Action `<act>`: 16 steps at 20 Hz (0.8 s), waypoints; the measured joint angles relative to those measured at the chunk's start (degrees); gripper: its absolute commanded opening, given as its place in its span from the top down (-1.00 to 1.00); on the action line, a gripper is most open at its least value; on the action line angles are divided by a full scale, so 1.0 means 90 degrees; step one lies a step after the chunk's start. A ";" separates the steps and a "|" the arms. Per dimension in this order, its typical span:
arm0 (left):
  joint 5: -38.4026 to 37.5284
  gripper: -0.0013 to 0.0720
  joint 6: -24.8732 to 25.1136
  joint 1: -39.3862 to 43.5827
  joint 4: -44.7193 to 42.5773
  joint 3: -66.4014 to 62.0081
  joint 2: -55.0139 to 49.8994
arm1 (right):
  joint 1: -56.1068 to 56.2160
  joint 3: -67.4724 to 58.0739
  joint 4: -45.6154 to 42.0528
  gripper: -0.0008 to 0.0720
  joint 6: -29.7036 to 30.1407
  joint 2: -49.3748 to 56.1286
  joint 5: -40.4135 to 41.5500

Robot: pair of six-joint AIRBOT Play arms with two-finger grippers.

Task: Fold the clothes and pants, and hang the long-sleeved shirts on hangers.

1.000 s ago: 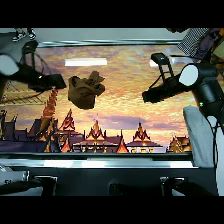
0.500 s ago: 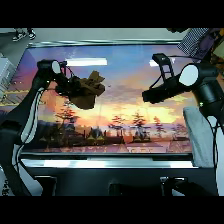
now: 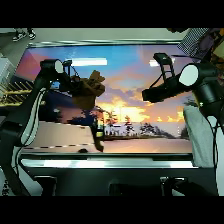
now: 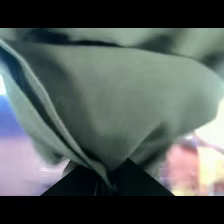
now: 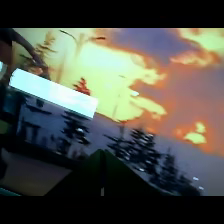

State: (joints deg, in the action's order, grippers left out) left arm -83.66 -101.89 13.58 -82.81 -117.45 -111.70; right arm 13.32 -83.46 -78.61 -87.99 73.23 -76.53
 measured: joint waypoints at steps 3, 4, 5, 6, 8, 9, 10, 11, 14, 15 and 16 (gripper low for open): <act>-0.0391 0.93 0.0291 0.0294 0.0342 -0.0002 0.0831 | 0.0000 0.0000 0.0000 0.89 -0.0061 0.0000 -0.0175; -0.0483 0.93 0.0325 0.0449 0.0549 -0.0002 0.1093 | 0.0000 0.0000 -0.0012 0.89 -0.0066 0.0000 -0.0279; -0.0559 0.93 0.0325 0.0651 0.0741 0.0000 0.1358 | 0.0000 0.0000 -0.0058 0.89 -0.0087 0.0000 -0.0408; -0.0607 0.93 0.0294 0.0874 0.0899 0.0005 0.1566 | 0.0000 0.0000 -0.0136 0.89 -0.0112 0.0000 -0.0571; -0.0673 0.93 0.0092 0.1447 0.1120 0.0019 0.1853 | 0.0000 0.0000 -0.0398 0.89 -0.0148 0.0000 -0.0947; -0.0656 0.93 -0.0002 0.1787 0.1212 0.0056 0.1933 | 0.0000 0.0000 -0.0583 0.89 -0.0209 0.0000 -0.1168; -0.0573 0.93 -0.0090 0.2110 0.1258 0.0131 0.1982 | 0.0000 0.0000 -0.0818 0.89 -0.0282 0.0000 -0.1382; -0.0401 0.93 -0.0206 0.2429 0.1302 0.0250 0.2008 | 0.0000 0.0000 -0.1073 0.89 -0.0355 0.0000 -0.1605; 0.0313 0.93 -0.0597 0.3257 0.1379 0.0755 0.1875 | 0.0000 0.0000 -0.1904 0.89 -0.0554 0.0000 -0.2176; 0.0505 0.93 -0.0755 0.3446 0.1377 0.0911 0.1732 | 0.0000 0.0000 -0.2096 0.89 -0.0588 0.0000 -0.2290; 0.0639 0.93 -0.0884 0.3577 0.1379 0.1013 0.1588 | 0.0000 0.0000 -0.2246 0.89 -0.0619 0.0000 -0.2363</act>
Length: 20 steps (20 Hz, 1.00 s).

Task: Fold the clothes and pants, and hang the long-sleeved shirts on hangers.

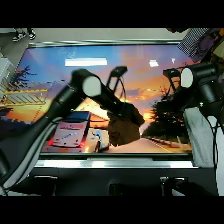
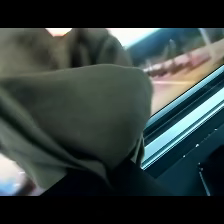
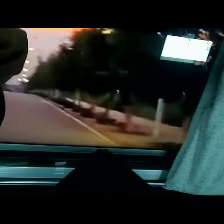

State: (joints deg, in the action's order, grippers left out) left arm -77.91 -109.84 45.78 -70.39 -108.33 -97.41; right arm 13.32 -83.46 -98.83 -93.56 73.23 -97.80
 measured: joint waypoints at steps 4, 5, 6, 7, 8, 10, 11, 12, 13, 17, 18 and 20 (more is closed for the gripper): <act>0.0306 0.66 -0.0350 0.0192 0.0022 0.0202 -0.0517 | 0.0000 0.0000 -0.0267 0.89 -0.0066 0.0000 -0.0165; 0.0328 0.09 -0.0374 0.0177 0.0029 0.0216 -0.0580 | 0.0000 0.0000 -0.0282 0.88 -0.0068 0.0000 -0.0185; 0.0325 -0.36 -0.0403 0.0129 0.0039 0.0223 -0.0612 | 0.0000 0.0000 -0.0260 0.89 -0.0092 0.0000 -0.0206; 0.0294 -0.39 -0.0415 0.0056 0.0032 0.0221 -0.0605 | 0.0000 0.0000 -0.0211 0.82 -0.0095 0.0000 -0.0204; 0.0194 -0.39 -0.0418 -0.0039 -0.0032 0.0221 -0.0571 | 0.0000 0.0000 -0.0102 0.58 -0.0146 -0.0002 -0.0170; -0.0170 -0.39 -0.0381 -0.0291 -0.0267 0.0216 -0.0347 | 0.0000 0.0000 0.0272 -0.15 -0.0359 0.0000 0.0146; -0.0410 -0.39 -0.0347 -0.0427 -0.0493 0.0216 -0.0197 | 0.0000 -0.0010 0.0551 -0.15 -0.0447 0.0000 0.0355; -0.0690 -0.39 -0.0301 -0.0578 -0.0763 0.0216 0.0007 | -0.0007 -0.0049 0.0874 -0.15 -0.0520 0.0010 0.0627; -0.0945 -0.39 -0.0231 -0.0716 -0.1018 0.0216 0.0231 | -0.0046 -0.0134 0.1141 -0.15 -0.0568 0.0034 0.0862; -0.1860 -0.39 0.0049 -0.1241 -0.1719 0.0214 0.1200 | -0.1035 -0.0427 0.2059 -0.16 -0.0602 0.0160 0.1579; -0.1999 -0.39 0.0090 -0.1348 -0.1826 0.0214 0.1418 | -0.1440 -0.0418 0.2424 -0.17 -0.0481 0.0236 0.1666; -0.2183 -0.39 0.0143 -0.1479 -0.1965 0.0214 0.1749 | -0.2336 -0.0151 0.3279 -0.18 0.0032 0.0432 0.1649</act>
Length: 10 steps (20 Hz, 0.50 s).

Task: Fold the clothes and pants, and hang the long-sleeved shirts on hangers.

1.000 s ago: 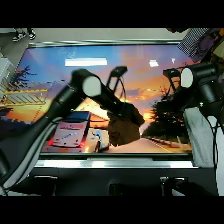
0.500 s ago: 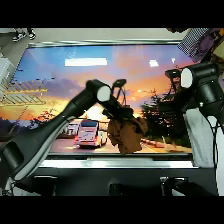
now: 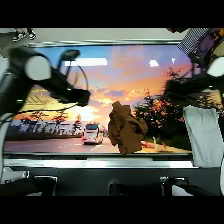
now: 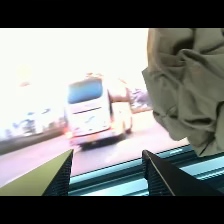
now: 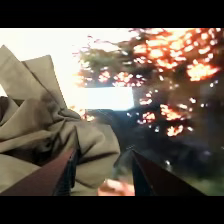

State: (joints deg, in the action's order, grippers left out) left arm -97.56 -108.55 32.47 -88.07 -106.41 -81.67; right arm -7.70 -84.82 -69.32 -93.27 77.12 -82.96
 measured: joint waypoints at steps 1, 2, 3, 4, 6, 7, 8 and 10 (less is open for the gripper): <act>-0.0053 -0.39 0.0017 -0.0029 -0.0029 0.0000 0.0104 | -0.0435 0.0304 0.0474 -0.18 0.0313 0.0080 -0.0049; -0.0109 -0.39 0.0024 -0.0041 -0.0051 0.0000 0.0185 | -0.0797 0.0656 0.0925 -0.19 0.0602 0.0131 -0.0053; -0.0134 -0.39 0.0041 -0.0039 -0.0058 0.0000 0.0236 | -0.1120 0.1083 0.1355 -0.20 0.0901 0.0170 0.0024; -0.0158 -0.39 0.0044 -0.0022 -0.0073 0.0000 0.0267 | -0.1355 0.1518 0.1698 -0.27 0.1158 0.0202 0.0146; -0.0180 -0.45 0.0051 0.0029 -0.0085 0.0000 0.0287 | -0.1583 0.2263 0.2135 -0.48 0.1569 0.0231 0.0396; -0.0202 -0.52 0.0056 0.0049 -0.0085 0.0000 0.0279 | -0.1605 0.2618 0.2297 -0.48 0.1744 0.0243 0.0566; -0.0204 -0.52 0.0056 0.0056 -0.0095 0.0000 0.0262 | -0.1574 0.2907 0.2412 -0.48 0.1887 0.0250 0.0765; -0.0214 -0.52 0.0061 0.0073 -0.0102 0.0000 0.0219 | -0.1372 0.3383 0.2572 -0.47 0.2096 0.0279 0.1185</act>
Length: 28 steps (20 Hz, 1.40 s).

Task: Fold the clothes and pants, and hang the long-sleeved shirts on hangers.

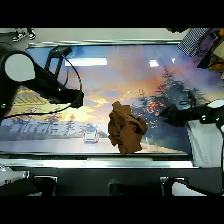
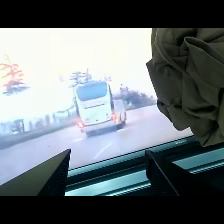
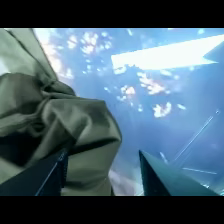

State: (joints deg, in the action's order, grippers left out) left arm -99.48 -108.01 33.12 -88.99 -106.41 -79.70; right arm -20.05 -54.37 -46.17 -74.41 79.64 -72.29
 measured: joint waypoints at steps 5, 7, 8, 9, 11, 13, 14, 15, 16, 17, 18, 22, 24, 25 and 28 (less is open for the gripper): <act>-0.0044 -0.52 -0.0058 0.0012 -0.0002 0.0000 -0.0068 | 0.0665 0.0471 0.0209 -0.48 0.0216 0.0367 0.0651; -0.0053 -0.52 -0.0155 0.0012 -0.0002 0.0000 -0.0073 | 0.0816 0.0525 0.0277 -0.47 0.0231 0.0554 0.0784; -0.0063 -0.52 -0.0204 0.0012 -0.0002 0.0000 -0.0075 | 0.0862 0.0539 0.0330 -0.47 0.0272 0.0639 0.0831; -0.0075 -0.52 -0.0260 0.0012 -0.0002 0.0000 -0.0078 | 0.0896 0.0546 0.0454 -0.46 0.0284 0.0712 0.0828; -0.0080 -0.52 -0.0415 0.0012 0.0000 0.0000 -0.0078 | 0.0950 0.0561 0.0653 -0.45 0.0350 0.0838 0.0828; -0.0083 -0.52 -0.0590 0.0012 0.0000 0.0000 -0.0078 | 0.1061 0.0568 0.0794 -0.10 0.0391 0.0937 0.0848; -0.0083 -0.52 -0.0670 0.0012 0.0000 0.0000 -0.0078 | 0.1161 0.0571 0.0804 0.35 0.0420 0.0986 0.0911; -0.0083 -0.52 -0.0714 0.0012 0.0002 0.0000 -0.0073 | 0.1256 0.0580 0.0777 0.80 0.0435 0.1025 0.0971; -0.0080 -0.52 -0.0741 0.0005 0.0002 0.0000 -0.0058 | 0.1333 0.0583 0.0729 0.90 0.0447 0.1047 0.1035; -0.0078 -0.52 -0.0770 -0.0036 0.0015 0.0000 -0.0015 | 0.1387 0.0583 0.0760 0.90 0.0466 0.1054 0.1056; -0.0078 -0.52 -0.0792 -0.0109 0.0015 0.0000 0.0051 | 0.1413 0.0583 0.0780 0.90 0.0486 0.1044 0.1090; 0.0017 -0.52 -0.0600 -0.0969 0.0002 0.0350 0.0646 | 0.1435 0.0585 0.0782 0.90 0.0500 0.0792 0.1183; 0.0459 -0.52 -0.0393 -0.1683 0.0223 0.1144 0.1134 | 0.1438 0.0585 0.0804 0.89 0.0503 0.0617 0.1180; 0.0823 -0.52 -0.0289 -0.2004 0.0566 0.1656 0.1345 | 0.1438 0.0585 0.0804 0.89 0.0500 0.0539 0.1178; 0.2222 -0.52 0.0328 -0.2582 0.2205 0.3555 0.1756 | 0.1438 0.0585 0.0809 0.89 0.0483 0.0384 0.1098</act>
State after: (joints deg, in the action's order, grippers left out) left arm -79.48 -105.06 9.89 -69.14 -74.41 -63.90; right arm -7.11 -49.10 -38.89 -70.06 83.09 -62.41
